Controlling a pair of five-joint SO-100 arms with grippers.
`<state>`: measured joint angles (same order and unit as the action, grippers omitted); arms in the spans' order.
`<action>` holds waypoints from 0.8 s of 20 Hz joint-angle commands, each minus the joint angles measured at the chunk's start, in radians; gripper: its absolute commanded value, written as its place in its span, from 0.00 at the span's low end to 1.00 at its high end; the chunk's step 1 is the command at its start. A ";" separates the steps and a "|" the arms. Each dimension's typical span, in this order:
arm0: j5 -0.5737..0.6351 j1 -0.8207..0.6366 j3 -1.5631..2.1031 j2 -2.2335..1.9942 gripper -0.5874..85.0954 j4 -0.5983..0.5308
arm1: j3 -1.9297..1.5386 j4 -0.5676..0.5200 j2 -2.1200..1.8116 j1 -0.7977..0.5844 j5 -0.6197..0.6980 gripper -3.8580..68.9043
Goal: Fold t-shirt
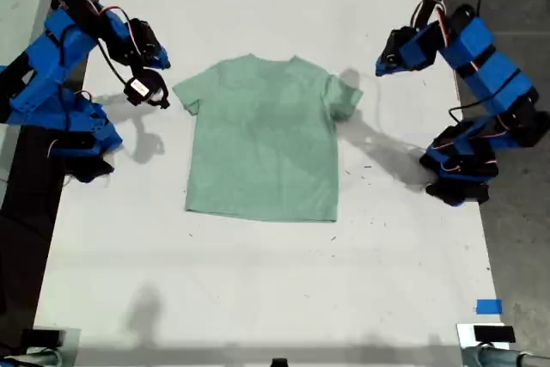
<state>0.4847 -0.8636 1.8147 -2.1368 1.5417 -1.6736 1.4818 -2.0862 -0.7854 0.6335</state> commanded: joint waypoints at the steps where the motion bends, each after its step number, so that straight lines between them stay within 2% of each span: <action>1: 0.058 -0.037 -0.175 0.107 0.19 0.080 | 0.244 0.097 0.120 -0.043 0.104 0.31; 2: 0.100 -0.034 -0.201 0.140 0.28 0.084 | 0.275 0.098 0.140 -0.041 0.146 0.43; 3: 0.127 -0.025 -0.206 0.158 0.37 0.083 | 0.302 0.101 0.163 -0.038 0.178 0.48; 6: 0.176 -0.028 -0.202 0.176 0.41 0.067 | 0.253 0.087 0.187 -0.048 0.204 0.51; 8: 0.190 -0.038 -0.176 0.187 0.42 0.040 | 0.161 0.025 0.190 -0.054 0.230 0.53; 16: 0.202 -0.055 -0.072 0.193 0.42 -0.061 | -0.209 -0.397 0.351 -0.130 0.360 0.54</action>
<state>0.6811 -0.9081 1.7487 -1.9359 1.5048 -1.8791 1.1781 -1.7595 -0.8989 0.9664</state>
